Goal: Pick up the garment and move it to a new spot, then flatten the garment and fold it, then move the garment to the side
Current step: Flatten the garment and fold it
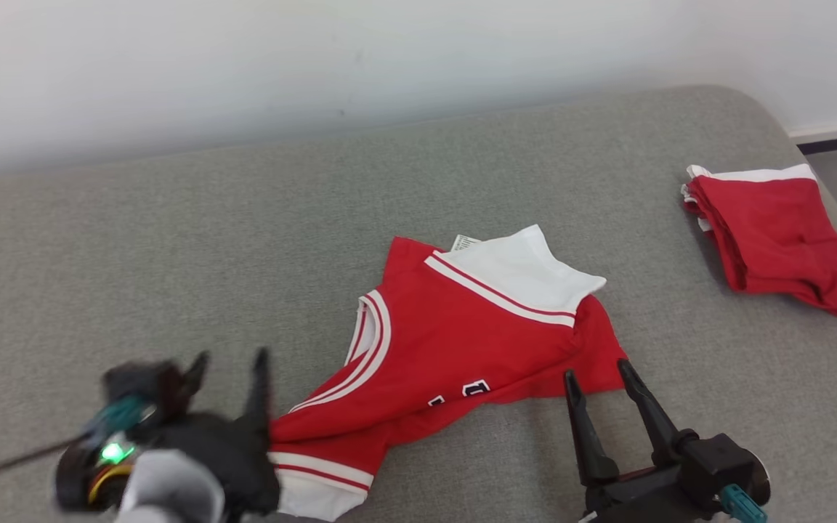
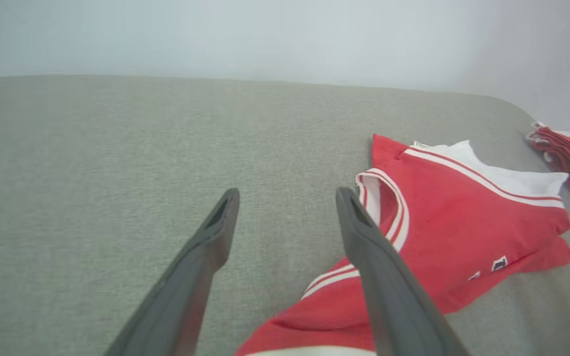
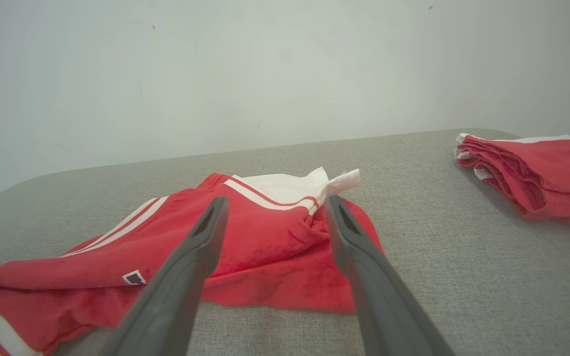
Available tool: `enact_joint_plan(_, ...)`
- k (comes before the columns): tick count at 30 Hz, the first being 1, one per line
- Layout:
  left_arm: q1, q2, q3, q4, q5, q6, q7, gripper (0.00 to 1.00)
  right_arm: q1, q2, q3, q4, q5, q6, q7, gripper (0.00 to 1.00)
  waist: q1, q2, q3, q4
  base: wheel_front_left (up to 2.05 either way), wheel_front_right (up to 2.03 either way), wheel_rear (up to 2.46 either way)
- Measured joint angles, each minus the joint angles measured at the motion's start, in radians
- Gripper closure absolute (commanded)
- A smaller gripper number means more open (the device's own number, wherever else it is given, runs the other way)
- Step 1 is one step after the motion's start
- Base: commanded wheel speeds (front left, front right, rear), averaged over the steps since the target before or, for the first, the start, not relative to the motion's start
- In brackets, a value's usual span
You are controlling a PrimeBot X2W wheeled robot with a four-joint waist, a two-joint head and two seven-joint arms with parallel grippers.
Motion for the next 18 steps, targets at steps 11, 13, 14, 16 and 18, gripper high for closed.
enact_joint_plan(11, -0.331, -0.23, -0.104, 0.408, -0.087, -0.209, 0.15, 0.0, -0.035, 0.008, 0.012, -0.003, 0.009, 0.0, 0.0, 0.0, 0.0001, 0.0, 0.043, -0.087, 0.0, 0.0, 0.0)
enact_joint_plan(13, -0.36, -0.249, -0.111, 0.474, -0.088, -0.222, 0.16, 0.0, -0.038, 0.01, 0.013, -0.005, 0.01, 0.0, 0.0, 0.0, 0.0001, 0.0001, 0.053, -0.108, 0.0, 0.0, 0.0)
enact_joint_plan(14, -0.372, -0.255, -0.11, 0.504, -0.092, -0.226, 0.168, 0.0, -0.039, 0.01, 0.013, -0.006, 0.011, 0.0, 0.0, 0.0, 0.0001, 0.0, 0.058, -0.118, 0.0, 0.0, 0.0)
enact_joint_plan(16, -0.389, -0.262, -0.11, 0.555, -0.1, -0.23, 0.186, 0.0, -0.04, 0.011, 0.01, -0.01, 0.011, 0.0, 0.0, 0.0, 0.0001, 0.0001, 0.068, -0.139, 0.0, 0.0, 0.0)
enact_joint_plan(18, -0.403, -0.266, -0.108, 0.585, -0.103, -0.234, 0.188, 0.0, -0.04, 0.012, 0.009, -0.013, 0.011, 0.0, 0.0, 0.0, 0.0001, 0.0001, 0.078, -0.157, 0.0, 0.0, 0.0)
